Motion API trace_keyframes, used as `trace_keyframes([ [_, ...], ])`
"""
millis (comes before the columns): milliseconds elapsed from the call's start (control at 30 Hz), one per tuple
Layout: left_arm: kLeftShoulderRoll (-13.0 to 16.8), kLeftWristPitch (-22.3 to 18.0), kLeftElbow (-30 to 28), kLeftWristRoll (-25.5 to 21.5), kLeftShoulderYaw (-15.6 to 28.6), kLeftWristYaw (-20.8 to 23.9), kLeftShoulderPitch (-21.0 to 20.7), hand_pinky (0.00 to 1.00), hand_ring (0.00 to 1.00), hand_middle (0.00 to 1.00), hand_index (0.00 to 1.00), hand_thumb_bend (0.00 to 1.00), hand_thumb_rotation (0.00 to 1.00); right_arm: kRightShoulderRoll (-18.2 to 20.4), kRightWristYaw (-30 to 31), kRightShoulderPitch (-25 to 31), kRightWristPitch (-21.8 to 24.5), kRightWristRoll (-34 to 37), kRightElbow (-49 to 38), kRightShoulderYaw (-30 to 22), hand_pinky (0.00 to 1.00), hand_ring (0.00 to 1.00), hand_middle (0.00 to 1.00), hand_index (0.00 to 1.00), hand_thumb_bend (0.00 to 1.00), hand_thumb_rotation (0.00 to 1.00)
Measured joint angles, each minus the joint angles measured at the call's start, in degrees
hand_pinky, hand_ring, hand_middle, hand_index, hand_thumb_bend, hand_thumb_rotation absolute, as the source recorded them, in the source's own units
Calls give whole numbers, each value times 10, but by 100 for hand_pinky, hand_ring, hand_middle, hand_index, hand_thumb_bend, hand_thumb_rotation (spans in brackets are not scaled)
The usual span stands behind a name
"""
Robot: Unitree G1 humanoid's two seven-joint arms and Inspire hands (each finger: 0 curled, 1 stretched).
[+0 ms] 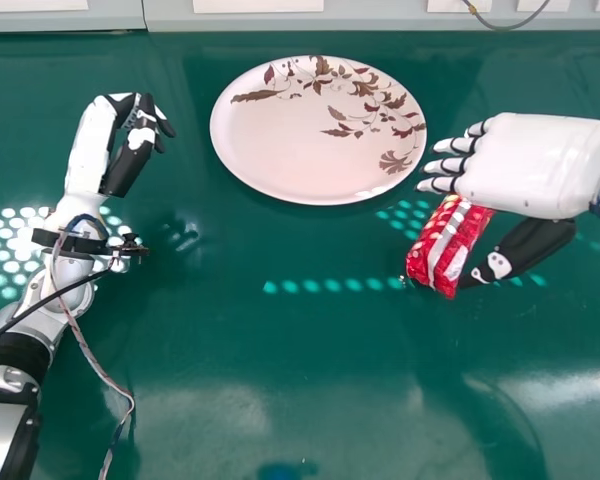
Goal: Pick up biscuit and place it in the plate
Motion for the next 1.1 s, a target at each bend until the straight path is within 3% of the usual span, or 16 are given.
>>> trace_keyframes([
  [133, 0, -13, 2, -2, 3, -1, 0, 17, 21, 28, 34, 29, 32, 0, -24, 23, -17, -3, 13, -2, 72, 96, 100, 100, 100, 25],
  [300, 0, -14, 4, -2, 6, -1, 0, 14, 18, 26, 34, 30, 28, 0, -49, 28, -38, -8, 23, -2, 72, 99, 100, 100, 100, 27],
  [400, 0, -14, 5, -2, 8, -1, 0, 17, 22, 28, 34, 29, 29, 1, -56, 28, -40, -15, 33, -1, 72, 100, 100, 100, 100, 26],
  [733, 0, -14, 4, 0, 10, 3, 1, 13, 17, 25, 34, 30, 29, 15, -89, 29, -46, -41, 59, 6, 66, 93, 94, 96, 99, 21],
  [1100, 4, -13, 4, 0, 11, 3, 2, 18, 22, 29, 33, 29, 31, 45, -150, 28, -46, -64, 105, 18, 60, 86, 88, 90, 84, 17],
])
